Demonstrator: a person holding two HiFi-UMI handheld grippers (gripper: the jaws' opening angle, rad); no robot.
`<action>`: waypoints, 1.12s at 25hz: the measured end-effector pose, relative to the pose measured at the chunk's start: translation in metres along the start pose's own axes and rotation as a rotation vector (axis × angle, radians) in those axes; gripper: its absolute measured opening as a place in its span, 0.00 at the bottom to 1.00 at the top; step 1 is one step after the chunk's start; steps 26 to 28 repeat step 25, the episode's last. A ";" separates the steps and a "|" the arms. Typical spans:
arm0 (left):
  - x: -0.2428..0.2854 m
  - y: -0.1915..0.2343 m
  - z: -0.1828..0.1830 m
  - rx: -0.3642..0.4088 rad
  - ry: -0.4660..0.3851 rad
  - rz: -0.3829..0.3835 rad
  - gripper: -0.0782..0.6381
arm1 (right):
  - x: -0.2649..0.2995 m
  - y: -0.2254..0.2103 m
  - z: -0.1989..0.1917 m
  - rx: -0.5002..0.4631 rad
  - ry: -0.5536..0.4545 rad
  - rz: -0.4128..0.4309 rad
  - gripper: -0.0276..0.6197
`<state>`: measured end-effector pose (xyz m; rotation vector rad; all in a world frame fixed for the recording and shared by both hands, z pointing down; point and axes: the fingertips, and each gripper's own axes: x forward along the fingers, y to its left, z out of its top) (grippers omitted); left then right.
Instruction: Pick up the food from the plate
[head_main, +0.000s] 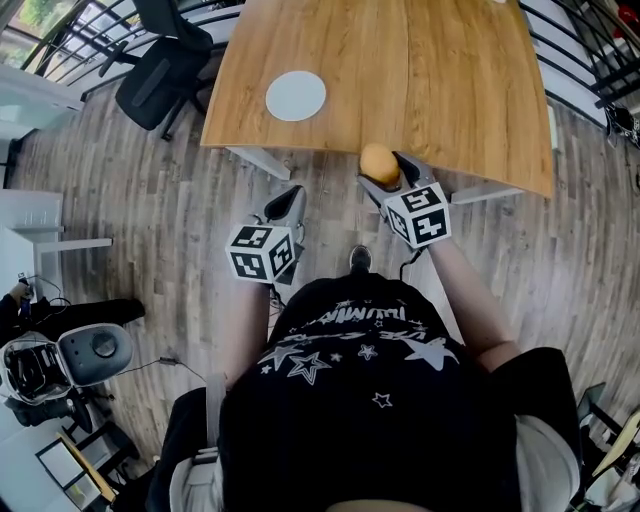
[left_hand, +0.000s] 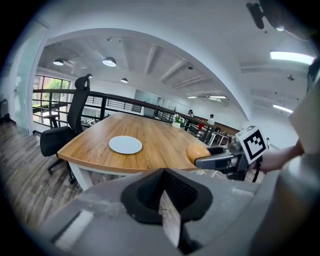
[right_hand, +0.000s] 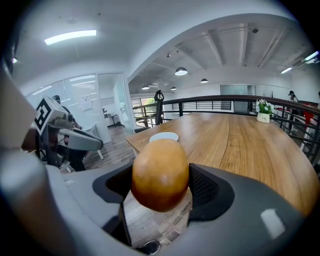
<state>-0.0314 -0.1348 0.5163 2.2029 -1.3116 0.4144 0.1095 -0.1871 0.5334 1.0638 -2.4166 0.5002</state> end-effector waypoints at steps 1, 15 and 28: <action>-0.003 0.000 -0.001 -0.001 -0.002 -0.001 0.11 | -0.001 0.003 0.000 -0.001 0.000 -0.002 0.57; -0.070 0.021 -0.045 -0.045 -0.004 0.003 0.11 | -0.016 0.061 -0.019 -0.034 0.035 -0.035 0.57; -0.111 0.018 -0.067 -0.039 -0.026 -0.014 0.11 | -0.031 0.107 -0.025 -0.051 0.018 -0.041 0.57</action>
